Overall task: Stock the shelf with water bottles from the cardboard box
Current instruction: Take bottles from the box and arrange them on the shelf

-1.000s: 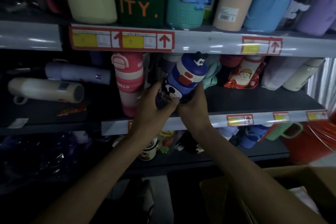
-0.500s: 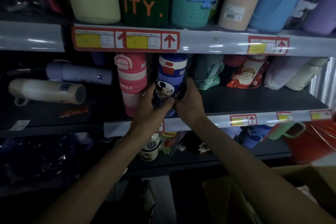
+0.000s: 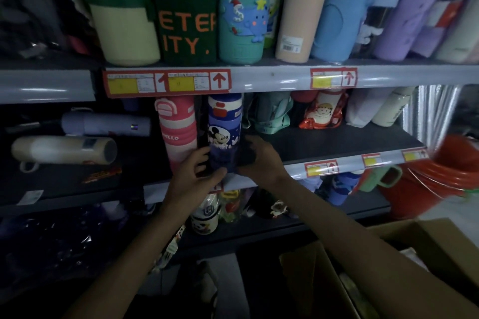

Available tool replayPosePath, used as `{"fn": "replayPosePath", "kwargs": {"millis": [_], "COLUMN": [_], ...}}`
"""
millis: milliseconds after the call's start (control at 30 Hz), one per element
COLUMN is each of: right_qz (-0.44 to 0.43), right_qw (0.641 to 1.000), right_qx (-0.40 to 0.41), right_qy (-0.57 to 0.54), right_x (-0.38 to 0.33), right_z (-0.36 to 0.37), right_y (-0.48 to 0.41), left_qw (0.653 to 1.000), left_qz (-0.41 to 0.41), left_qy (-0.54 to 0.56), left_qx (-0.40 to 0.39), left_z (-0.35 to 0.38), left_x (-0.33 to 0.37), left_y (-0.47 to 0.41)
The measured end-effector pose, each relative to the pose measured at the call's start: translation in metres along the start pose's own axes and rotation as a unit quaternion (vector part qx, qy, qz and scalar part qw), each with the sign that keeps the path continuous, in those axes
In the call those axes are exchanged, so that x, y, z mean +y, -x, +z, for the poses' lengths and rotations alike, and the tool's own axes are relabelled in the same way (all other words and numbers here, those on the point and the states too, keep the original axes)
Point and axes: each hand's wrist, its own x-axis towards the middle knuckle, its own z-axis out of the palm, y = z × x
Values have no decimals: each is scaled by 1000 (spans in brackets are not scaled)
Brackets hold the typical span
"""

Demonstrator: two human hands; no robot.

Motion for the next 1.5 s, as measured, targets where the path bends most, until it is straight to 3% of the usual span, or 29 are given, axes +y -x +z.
{"fn": "replayPosePath", "kwargs": {"millis": [167,367,567,667,767,933,1033,1133,1267,1500], "right_qz": [-3,45,188,260,322,395,429,400,387,363], "right_qw": [989,956,920,905,885,863,858,862,876,884], "right_qx": [-69,-113,-127,-128,-135,-173,-190,-212,-178,-192], "right_qy": [130,266,319,310,309,265,210,228,226,223], "right_x": [27,69,134,174,210,279,318,352,402,429], "right_z": [-40,-101,-182,-217,-242,-250,-239,-223,-202,-174], "right_y": [42,114,205,248,285,322,334,339,332,318], "left_qw": [968,875,808,755,699,646,625,610,596,577], "left_qz": [92,196,245,264,300,318,314,307,289,294], "left_qy": [-227,-414,-463,-491,-528,-544,-557,-568,-579,-578], "left_qx": [-56,-157,-270,-344,-377,-431,-447,-460,-476,-497], "left_z": [6,61,163,218,271,351,390,425,461,486], "left_x": [-10,0,11,22,27,9,-10,-33,-62,-114], "left_y": [31,41,46,53,62,71,76,73,63,35]}}
